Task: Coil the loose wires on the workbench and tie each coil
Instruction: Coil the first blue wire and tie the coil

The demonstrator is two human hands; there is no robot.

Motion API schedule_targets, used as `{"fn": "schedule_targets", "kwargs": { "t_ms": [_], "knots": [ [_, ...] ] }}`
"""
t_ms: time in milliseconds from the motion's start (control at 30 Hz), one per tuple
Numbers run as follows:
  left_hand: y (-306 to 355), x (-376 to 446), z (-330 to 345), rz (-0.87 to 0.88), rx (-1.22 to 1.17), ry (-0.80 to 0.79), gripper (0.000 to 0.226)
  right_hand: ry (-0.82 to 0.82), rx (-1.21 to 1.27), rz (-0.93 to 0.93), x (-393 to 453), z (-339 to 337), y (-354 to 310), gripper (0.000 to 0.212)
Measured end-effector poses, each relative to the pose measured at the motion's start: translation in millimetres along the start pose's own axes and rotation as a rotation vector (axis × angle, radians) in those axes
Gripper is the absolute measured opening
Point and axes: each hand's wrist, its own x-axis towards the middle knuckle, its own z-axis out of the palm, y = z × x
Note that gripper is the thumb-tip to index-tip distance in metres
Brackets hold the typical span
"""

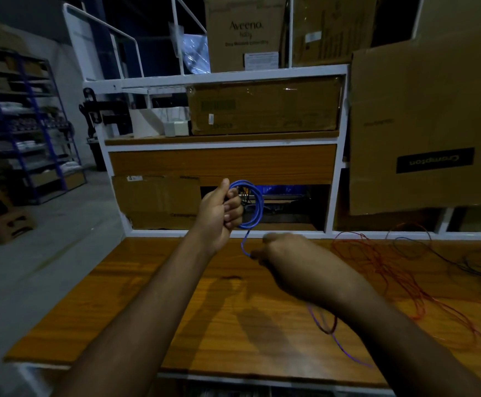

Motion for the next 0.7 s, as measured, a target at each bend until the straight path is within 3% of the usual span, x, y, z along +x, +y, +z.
{"fn": "schedule_targets", "kwargs": {
  "t_ms": [100,233,433,700],
  "knots": [
    [-3,-4,4,-0.013,0.020,-0.002,0.040,0.316,-0.029,-0.114,7,-13,7,0.027],
    [-5,-11,13,-0.004,0.077,-0.009,0.041,0.607,0.038,-0.131,18,-21,21,0.023],
    [-3,-14,19,0.045,0.170,-0.051,0.039,0.746,0.169,-0.021,38,-18,37,0.036],
    [1,-17,22,0.034,0.152,-0.128,0.040,0.798,0.074,0.004,45,-16,37,0.022]
  ]
}}
